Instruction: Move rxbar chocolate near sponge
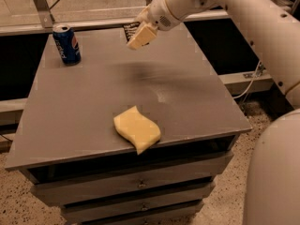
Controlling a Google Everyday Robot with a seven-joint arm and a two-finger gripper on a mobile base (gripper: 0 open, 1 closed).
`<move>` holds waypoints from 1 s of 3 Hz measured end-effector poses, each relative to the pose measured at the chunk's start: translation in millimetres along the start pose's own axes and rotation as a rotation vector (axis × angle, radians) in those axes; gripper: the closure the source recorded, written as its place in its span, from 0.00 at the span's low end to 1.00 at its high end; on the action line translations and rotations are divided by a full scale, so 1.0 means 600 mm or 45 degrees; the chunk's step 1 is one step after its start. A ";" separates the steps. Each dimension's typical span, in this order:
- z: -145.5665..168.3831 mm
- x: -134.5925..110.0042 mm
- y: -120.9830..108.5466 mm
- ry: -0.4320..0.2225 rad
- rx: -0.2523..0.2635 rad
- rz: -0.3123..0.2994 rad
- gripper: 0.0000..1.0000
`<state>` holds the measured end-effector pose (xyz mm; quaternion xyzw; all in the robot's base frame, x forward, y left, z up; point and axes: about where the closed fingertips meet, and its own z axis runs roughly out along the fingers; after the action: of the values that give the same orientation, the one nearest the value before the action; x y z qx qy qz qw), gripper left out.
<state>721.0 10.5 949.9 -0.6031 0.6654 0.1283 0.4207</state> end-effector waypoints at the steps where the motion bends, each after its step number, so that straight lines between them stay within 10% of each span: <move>1: 0.040 -0.049 0.016 -0.057 -0.078 -0.028 1.00; 3: 0.064 -0.058 0.081 -0.084 -0.241 -0.066 1.00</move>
Offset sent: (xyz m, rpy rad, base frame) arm -0.0290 0.0884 -0.0065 0.0596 0.0718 0.2219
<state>689.3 72.6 934.5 -0.6526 0.6202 0.1995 0.3869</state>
